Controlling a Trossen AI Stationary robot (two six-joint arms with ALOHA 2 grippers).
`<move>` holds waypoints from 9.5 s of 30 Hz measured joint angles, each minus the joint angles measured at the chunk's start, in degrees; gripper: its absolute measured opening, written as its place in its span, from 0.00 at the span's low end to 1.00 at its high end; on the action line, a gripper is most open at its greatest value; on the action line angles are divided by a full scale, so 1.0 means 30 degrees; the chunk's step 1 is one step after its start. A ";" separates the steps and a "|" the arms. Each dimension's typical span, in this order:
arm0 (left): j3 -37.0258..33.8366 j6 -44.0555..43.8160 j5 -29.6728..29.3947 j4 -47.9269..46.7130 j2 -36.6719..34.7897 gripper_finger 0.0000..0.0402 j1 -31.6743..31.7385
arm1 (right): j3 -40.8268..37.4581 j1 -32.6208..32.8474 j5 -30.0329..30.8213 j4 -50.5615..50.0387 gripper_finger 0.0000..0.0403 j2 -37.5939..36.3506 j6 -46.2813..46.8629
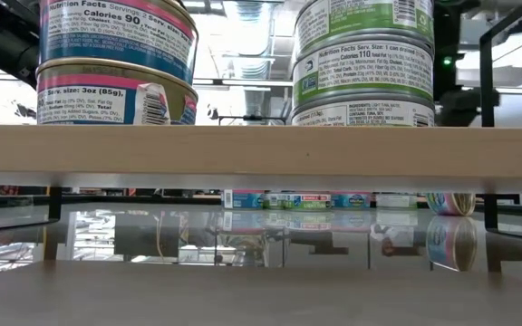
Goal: Stack canned seafood by type on shelf
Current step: Stack the blue tuna can on top of the blue tuna can on the shelf
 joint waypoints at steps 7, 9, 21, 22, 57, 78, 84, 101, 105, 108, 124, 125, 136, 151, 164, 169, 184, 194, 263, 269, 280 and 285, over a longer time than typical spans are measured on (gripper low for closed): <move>-0.0007 0.0003 0.0002 0.0184 -0.0001 0.79 0.0000 | 0.1513 -0.1168 0.0003 -0.2231 0.93 0.2487 -0.2226; 0.0000 0.0000 0.0002 0.0131 -0.0001 0.79 0.0000 | 0.1876 -0.1470 0.0018 -0.2824 0.93 0.3279 -0.2845; -0.0007 0.0474 0.0076 -0.0835 0.0007 0.79 0.0007 | 0.2835 -0.3237 -0.0004 -0.5440 0.90 0.7282 -0.5466; -0.0007 0.0542 0.0082 -0.0838 0.0007 0.79 0.0007 | 0.2828 -0.3325 -0.0004 -0.5631 0.89 0.7539 -0.5465; -0.0007 0.2367 -0.1040 0.0853 -0.0006 0.79 0.0007 | 1.6646 -0.3596 -1.6594 -0.2112 0.53 0.8061 0.1593; -0.0007 0.1877 -0.1791 0.1931 -0.0037 0.79 0.0000 | 1.6758 0.2980 -2.1552 1.0445 0.54 1.0787 1.2182; -0.0007 0.1852 -0.1805 0.1968 0.0012 0.79 0.0000 | 1.6771 0.3751 -2.1890 1.3266 0.54 1.2244 1.4044; -0.0007 0.2318 -0.1805 0.1577 -0.0001 0.79 0.0000 | 1.6758 0.2927 -2.4964 1.5619 0.55 1.4705 1.7929; -0.0007 0.2238 -0.1805 0.1239 -0.0001 0.79 0.0000 | 1.6766 0.2937 -2.5038 1.5401 0.55 1.4684 1.7929; -0.0007 0.2030 -0.1805 0.1225 -0.0001 0.79 0.0000 | 1.6766 0.3060 -2.5008 1.5151 0.55 1.4691 1.7929; -0.0007 0.1923 -0.1802 0.1232 -0.0001 0.79 0.0000 | 1.6766 0.3549 -2.4010 1.4533 0.56 1.4684 1.7215; -0.0007 0.1923 -0.1798 0.1232 -0.0001 0.79 0.0000 | 1.6766 0.3542 -2.4010 1.4465 0.56 1.4684 1.7215; -0.0007 0.1923 -0.1798 0.0948 -0.0001 0.79 0.0000 | 1.6766 0.3549 -2.3998 1.3941 0.66 1.4676 1.7293; -0.0007 0.1850 -0.1798 0.0958 -0.0001 0.79 0.0000 | 1.6766 0.3434 -2.4240 1.3994 0.76 1.4611 1.8558; -0.0007 0.1842 -0.1791 0.0955 -0.0006 0.79 0.0000 | 1.6766 0.3021 -2.5300 1.3204 0.81 1.4611 1.9554; -0.0007 0.1806 -0.1647 0.0955 -0.0002 0.79 -0.0005 | 1.6766 0.2664 -2.5262 1.2413 0.81 1.4611 1.9423; -0.0007 0.1806 -0.1591 0.0969 -0.0005 0.79 -0.0007 | 1.6773 0.3219 -2.4701 1.2741 0.81 1.4582 1.9745; -0.0007 0.1784 -0.1587 0.0984 -0.0001 0.79 -0.0007 | 1.6773 0.3221 -2.4038 1.1509 0.81 1.4582 1.9110; -0.0007 0.1716 -0.1326 0.0911 -0.0001 0.79 -0.0007 | 1.8828 0.3264 -1.3010 0.4583 0.81 1.2294 1.2454; 0.0001 0.1148 -0.0756 0.0625 -0.0008 0.79 -0.0007 | 1.8828 0.2421 -0.4457 -0.1555 0.81 1.0758 0.9726; 0.0001 -0.0311 -0.0074 -0.0637 -0.0001 0.79 -0.0007 | 1.6480 -0.0088 -0.0764 -0.3868 0.81 1.0119 0.8719; 0.0001 -0.0695 0.0056 -0.1231 -0.0008 0.79 -0.0007 | 1.1361 -0.1353 -0.0841 -0.0498 0.81 0.8058 0.8541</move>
